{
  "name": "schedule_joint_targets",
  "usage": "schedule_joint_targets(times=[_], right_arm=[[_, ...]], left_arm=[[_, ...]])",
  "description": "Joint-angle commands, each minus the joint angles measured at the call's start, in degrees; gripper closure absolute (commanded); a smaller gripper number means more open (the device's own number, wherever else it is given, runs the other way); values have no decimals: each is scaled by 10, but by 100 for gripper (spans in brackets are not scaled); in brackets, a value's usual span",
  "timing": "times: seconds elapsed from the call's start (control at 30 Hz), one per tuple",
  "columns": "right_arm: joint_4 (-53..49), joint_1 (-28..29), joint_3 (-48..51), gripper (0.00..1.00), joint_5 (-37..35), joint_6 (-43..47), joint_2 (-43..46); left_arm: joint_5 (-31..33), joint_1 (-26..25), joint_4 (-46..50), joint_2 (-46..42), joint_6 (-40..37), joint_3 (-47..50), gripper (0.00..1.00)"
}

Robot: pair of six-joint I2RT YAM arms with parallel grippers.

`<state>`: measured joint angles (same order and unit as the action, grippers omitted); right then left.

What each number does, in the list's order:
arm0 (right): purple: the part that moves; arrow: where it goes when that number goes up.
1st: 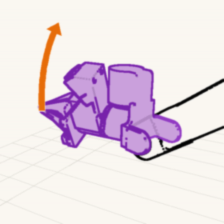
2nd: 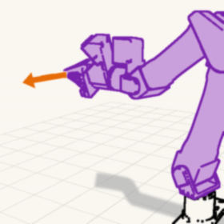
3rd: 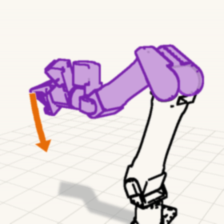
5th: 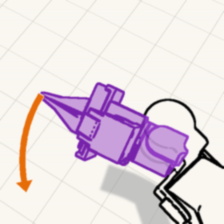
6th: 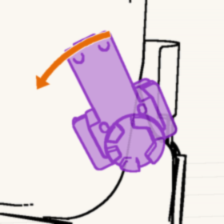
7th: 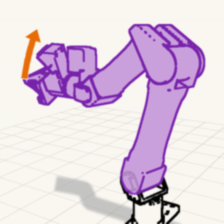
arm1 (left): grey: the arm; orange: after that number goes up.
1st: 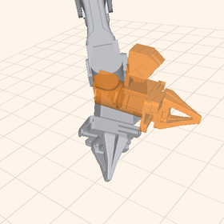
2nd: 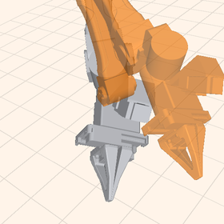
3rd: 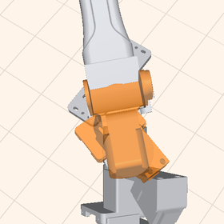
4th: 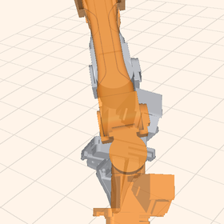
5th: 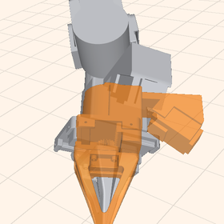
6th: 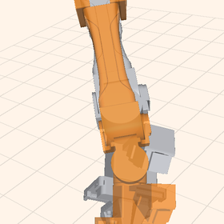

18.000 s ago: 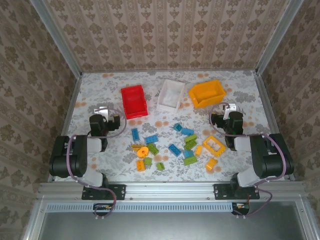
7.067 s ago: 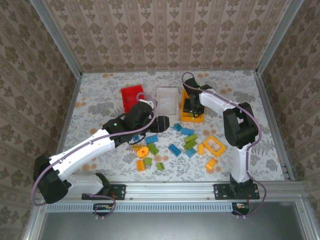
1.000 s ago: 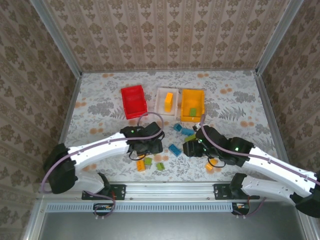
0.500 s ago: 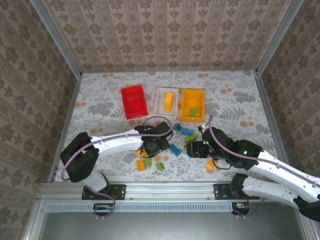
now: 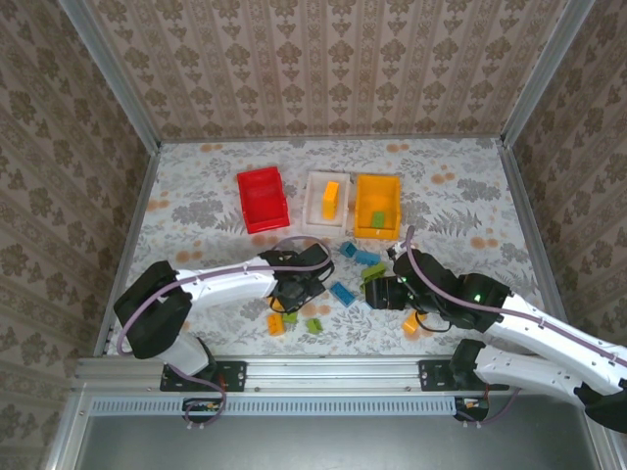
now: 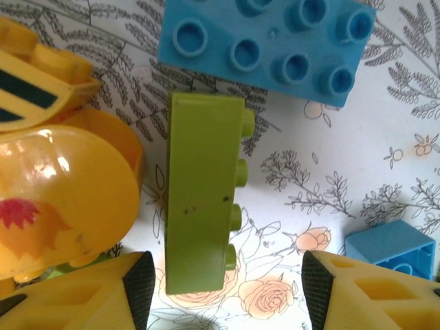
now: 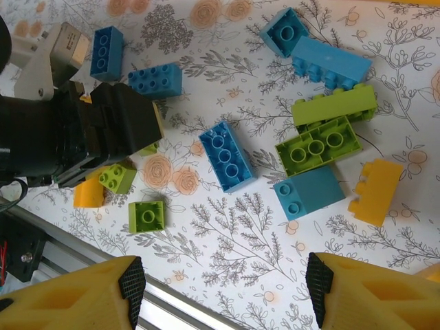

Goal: Sort the legos into containers by color

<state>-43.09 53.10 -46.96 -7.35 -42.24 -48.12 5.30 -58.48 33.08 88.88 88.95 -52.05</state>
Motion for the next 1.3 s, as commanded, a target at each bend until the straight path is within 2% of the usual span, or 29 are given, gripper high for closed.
schedule_joint_targets(times=[0.0, 0.27, 0.4, 0.67, 0.77, 0.93, 1.07, 1.27], right_arm=[[-12, 2, 9, 33, -16, -7, 0], [-10, 1, 9, 33, -18, -9, 1], [-9, 1, 13, 33, -20, -11, 2], [-6, -3, 15, 33, -20, -13, 3], [-5, -5, 11, 34, -20, -10, 2], [-7, -11, -10, 35, -28, 2, 9], [15, -17, -32, 35, -27, 21, 3], [99, -22, -67, 35, -21, 39, -55]], left_arm=[[11, 9, 9, 12, 20, -5, 39], [13, 18, 8, 40, 1, -18, 47], [19, 18, 14, 50, -4, -24, 58], [20, 14, 16, 63, -21, -41, 70], [39, 7, 37, 58, -36, -63, 78], [104, -4, 109, 4, -84, -126, 82], [123, 42, 145, -42, -160, -156, 84], [58, 208, 135, -31, -347, -199, 84]])
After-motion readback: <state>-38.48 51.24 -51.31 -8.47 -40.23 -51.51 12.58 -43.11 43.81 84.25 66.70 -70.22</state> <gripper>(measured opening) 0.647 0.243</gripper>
